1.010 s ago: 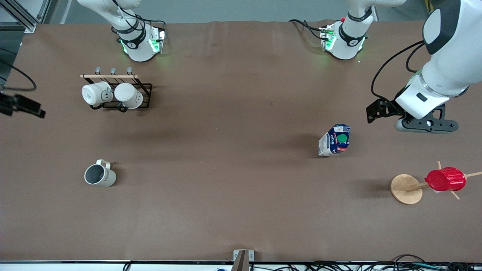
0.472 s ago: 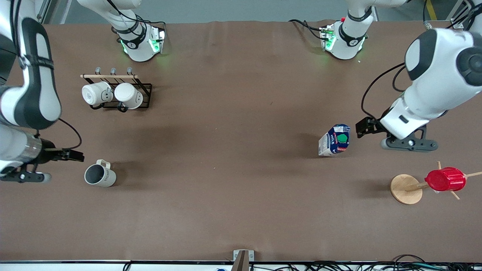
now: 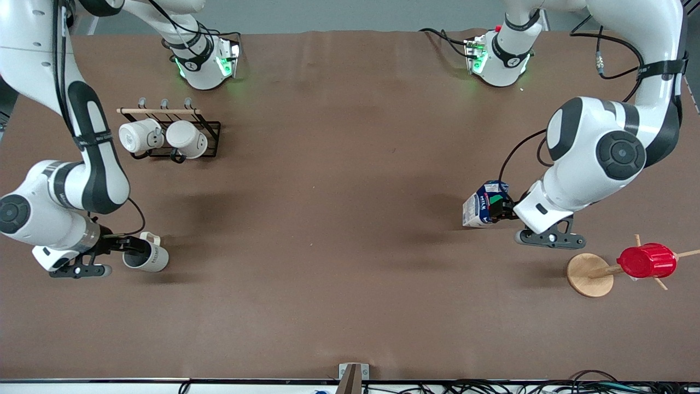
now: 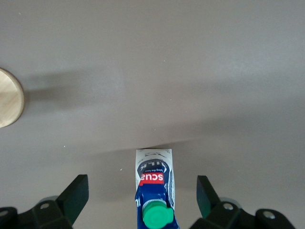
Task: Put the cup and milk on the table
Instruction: 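Grasp the milk carton with the left gripper while the right gripper grasps the mug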
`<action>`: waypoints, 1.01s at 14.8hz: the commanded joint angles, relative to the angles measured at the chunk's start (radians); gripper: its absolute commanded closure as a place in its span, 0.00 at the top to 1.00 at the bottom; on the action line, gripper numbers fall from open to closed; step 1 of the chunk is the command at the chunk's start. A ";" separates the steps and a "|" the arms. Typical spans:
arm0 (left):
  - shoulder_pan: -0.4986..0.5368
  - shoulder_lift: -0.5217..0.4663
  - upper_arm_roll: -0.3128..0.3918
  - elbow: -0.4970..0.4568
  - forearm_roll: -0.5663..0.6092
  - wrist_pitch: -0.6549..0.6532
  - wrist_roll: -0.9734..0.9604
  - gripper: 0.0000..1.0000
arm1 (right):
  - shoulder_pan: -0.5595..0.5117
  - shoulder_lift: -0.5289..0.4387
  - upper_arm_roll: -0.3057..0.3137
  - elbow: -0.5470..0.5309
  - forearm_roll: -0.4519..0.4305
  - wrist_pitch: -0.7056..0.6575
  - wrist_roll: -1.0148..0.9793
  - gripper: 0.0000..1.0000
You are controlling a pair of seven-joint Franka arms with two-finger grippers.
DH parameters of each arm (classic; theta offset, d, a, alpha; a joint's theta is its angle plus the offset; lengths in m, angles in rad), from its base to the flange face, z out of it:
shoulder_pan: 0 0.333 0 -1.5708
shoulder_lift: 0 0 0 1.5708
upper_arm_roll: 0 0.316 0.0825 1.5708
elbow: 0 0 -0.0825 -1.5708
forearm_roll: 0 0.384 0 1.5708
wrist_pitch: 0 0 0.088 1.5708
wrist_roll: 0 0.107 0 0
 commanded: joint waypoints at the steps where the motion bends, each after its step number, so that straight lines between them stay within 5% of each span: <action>1: 0.003 -0.002 0.000 -0.026 -0.010 0.039 -0.010 1.00 | -0.021 0.000 0.010 -0.014 -0.003 0.031 -0.015 1.00; 4: 0.003 -0.002 0.000 -0.048 -0.010 0.050 -0.010 1.00 | -0.021 0.017 0.010 -0.017 0.000 0.066 -0.013 0.89; 7: 0.003 -0.013 0.000 -0.085 -0.012 0.067 -0.010 1.00 | -0.021 0.018 0.012 -0.017 0.004 0.069 -0.010 0.45; 9: 0.002 -0.017 -0.004 -0.097 -0.010 0.067 -0.012 1.00 | -0.021 0.028 0.012 -0.015 0.052 0.082 -0.007 0.02; 15: -0.011 -0.025 -0.027 -0.128 0.000 0.067 -0.056 1.00 | -0.005 0.017 0.010 0.017 0.086 0.037 -0.001 0.00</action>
